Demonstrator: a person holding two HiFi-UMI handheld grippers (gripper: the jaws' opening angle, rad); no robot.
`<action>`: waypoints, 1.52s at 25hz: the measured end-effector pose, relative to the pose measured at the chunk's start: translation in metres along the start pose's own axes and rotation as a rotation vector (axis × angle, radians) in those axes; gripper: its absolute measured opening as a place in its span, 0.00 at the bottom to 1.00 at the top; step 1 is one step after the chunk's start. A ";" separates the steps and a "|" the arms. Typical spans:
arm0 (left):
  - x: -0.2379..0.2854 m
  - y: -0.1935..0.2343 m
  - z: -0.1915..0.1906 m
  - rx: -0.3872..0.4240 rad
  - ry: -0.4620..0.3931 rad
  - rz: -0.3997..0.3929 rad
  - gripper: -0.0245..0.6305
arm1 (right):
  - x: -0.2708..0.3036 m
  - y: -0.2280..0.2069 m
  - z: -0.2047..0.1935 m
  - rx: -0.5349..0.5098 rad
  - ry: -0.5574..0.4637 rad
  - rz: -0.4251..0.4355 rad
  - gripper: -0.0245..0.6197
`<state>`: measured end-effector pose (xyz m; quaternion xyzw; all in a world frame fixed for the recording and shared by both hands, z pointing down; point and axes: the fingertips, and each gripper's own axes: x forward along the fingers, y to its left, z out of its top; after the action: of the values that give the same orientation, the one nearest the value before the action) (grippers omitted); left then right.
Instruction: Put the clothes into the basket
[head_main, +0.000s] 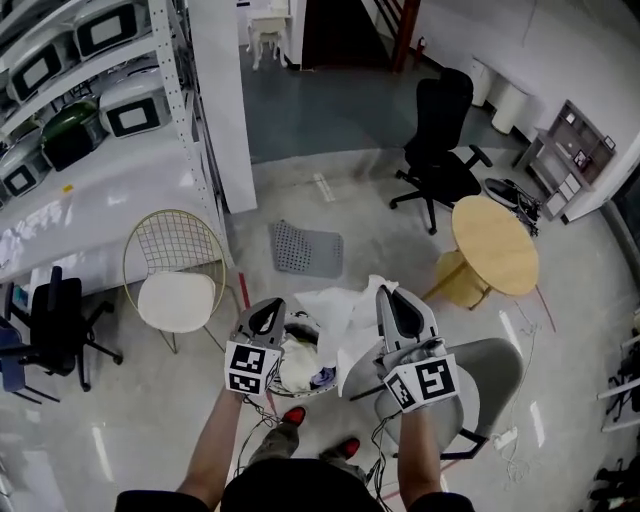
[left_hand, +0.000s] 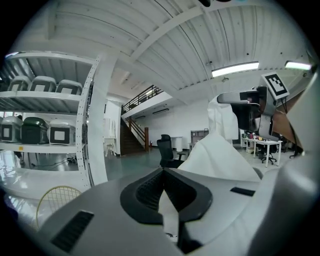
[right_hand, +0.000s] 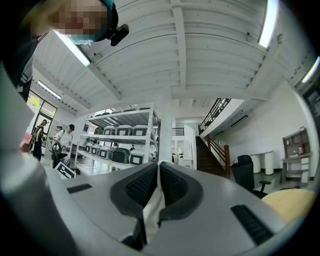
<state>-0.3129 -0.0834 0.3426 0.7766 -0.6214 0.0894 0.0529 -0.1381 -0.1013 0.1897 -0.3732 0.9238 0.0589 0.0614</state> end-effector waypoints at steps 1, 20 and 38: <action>-0.003 0.006 -0.004 -0.003 0.005 0.010 0.05 | 0.005 0.006 -0.005 0.008 0.005 0.013 0.09; -0.044 0.096 -0.098 -0.108 0.133 0.146 0.05 | 0.080 0.097 -0.121 0.119 0.186 0.189 0.09; -0.022 0.106 -0.234 -0.192 0.285 0.096 0.05 | 0.070 0.129 -0.361 0.272 0.516 0.179 0.09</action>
<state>-0.4377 -0.0402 0.5637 0.7170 -0.6496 0.1410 0.2101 -0.3030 -0.1127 0.5428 -0.2815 0.9376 -0.1566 -0.1312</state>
